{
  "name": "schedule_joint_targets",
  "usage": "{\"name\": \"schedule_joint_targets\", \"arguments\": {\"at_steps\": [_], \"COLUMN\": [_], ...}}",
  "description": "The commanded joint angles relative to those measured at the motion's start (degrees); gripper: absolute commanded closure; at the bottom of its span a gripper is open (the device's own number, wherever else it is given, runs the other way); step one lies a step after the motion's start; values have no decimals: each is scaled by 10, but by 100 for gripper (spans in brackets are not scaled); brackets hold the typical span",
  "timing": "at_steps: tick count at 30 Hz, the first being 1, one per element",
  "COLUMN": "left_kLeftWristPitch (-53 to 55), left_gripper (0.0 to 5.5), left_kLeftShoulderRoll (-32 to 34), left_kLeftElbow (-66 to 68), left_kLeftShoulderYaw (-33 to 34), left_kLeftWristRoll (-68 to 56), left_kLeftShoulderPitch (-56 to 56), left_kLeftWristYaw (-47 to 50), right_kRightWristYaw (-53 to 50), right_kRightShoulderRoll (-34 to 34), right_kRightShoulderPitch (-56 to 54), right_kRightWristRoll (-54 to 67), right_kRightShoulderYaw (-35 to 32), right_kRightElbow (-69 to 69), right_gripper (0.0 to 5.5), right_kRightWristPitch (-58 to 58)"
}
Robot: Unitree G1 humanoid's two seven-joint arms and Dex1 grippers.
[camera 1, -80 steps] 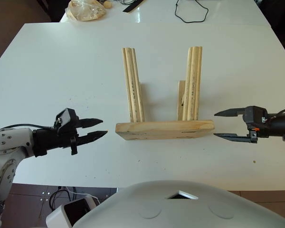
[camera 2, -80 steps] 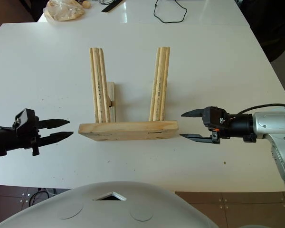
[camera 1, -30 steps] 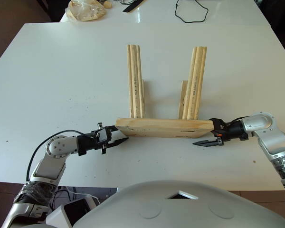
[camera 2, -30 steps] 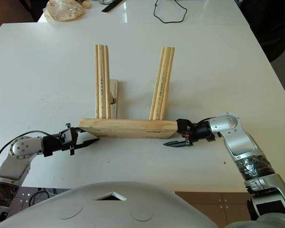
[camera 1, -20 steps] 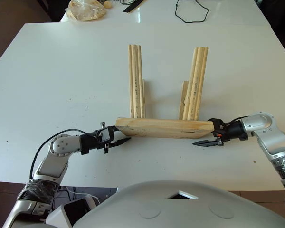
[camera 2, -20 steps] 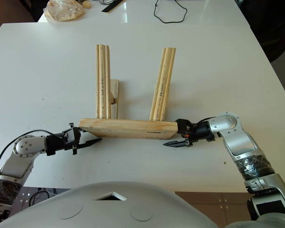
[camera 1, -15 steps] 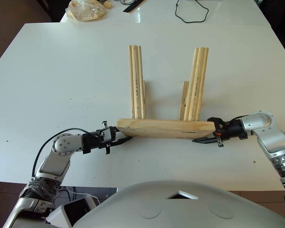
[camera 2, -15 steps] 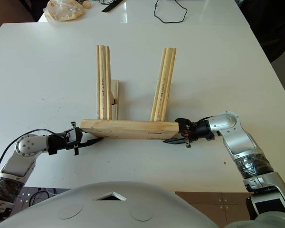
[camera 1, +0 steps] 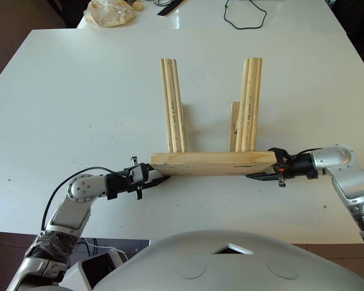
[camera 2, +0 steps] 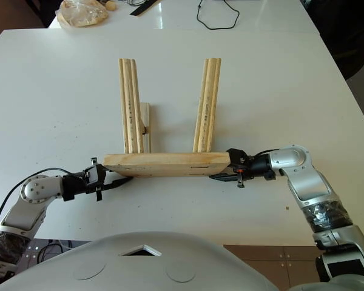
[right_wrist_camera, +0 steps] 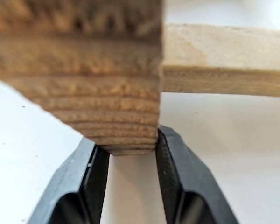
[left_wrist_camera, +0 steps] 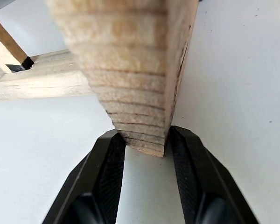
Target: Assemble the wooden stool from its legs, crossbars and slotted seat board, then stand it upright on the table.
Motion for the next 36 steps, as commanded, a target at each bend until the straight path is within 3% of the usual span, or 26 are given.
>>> {"name": "schedule_joint_targets", "arguments": {"at_steps": [1,8,16,18,24,31,36], "left_kLeftWristPitch": [36,186,393,427,516,570,630], "left_gripper": [403,403,403,403,403,403,403], "left_kLeftShoulderRoll": [21,88,165,188,268,356,381], "left_kLeftElbow": [-90,-306,-454,-476,-475,-417,-392], "left_kLeftShoulderYaw": [27,126,275,318,460,516,558], "left_kLeftWristRoll": [-22,-164,-435,-519,-736,-950,-1016], "left_kLeftShoulderPitch": [48,150,170,177,182,108,112], "left_kLeftWristYaw": [13,-1,39,52,40,79,69], "right_kRightWristYaw": [-11,-16,-95,-141,-240,-258,-227], "right_kRightShoulderRoll": [-42,-106,-155,-183,-231,-235,-245], "right_kRightShoulderPitch": [74,130,140,154,245,304,345], "right_kRightWristRoll": [76,273,609,740,966,1001,1002], "right_kRightShoulderYaw": [-70,-197,-341,-367,-427,-464,-517], "right_kRightElbow": [-119,-308,-358,-347,-382,-422,-429], "right_gripper": [410,410,410,410,410,410,410], "right_kRightWristPitch": [88,301,511,530,513,506,522]}}
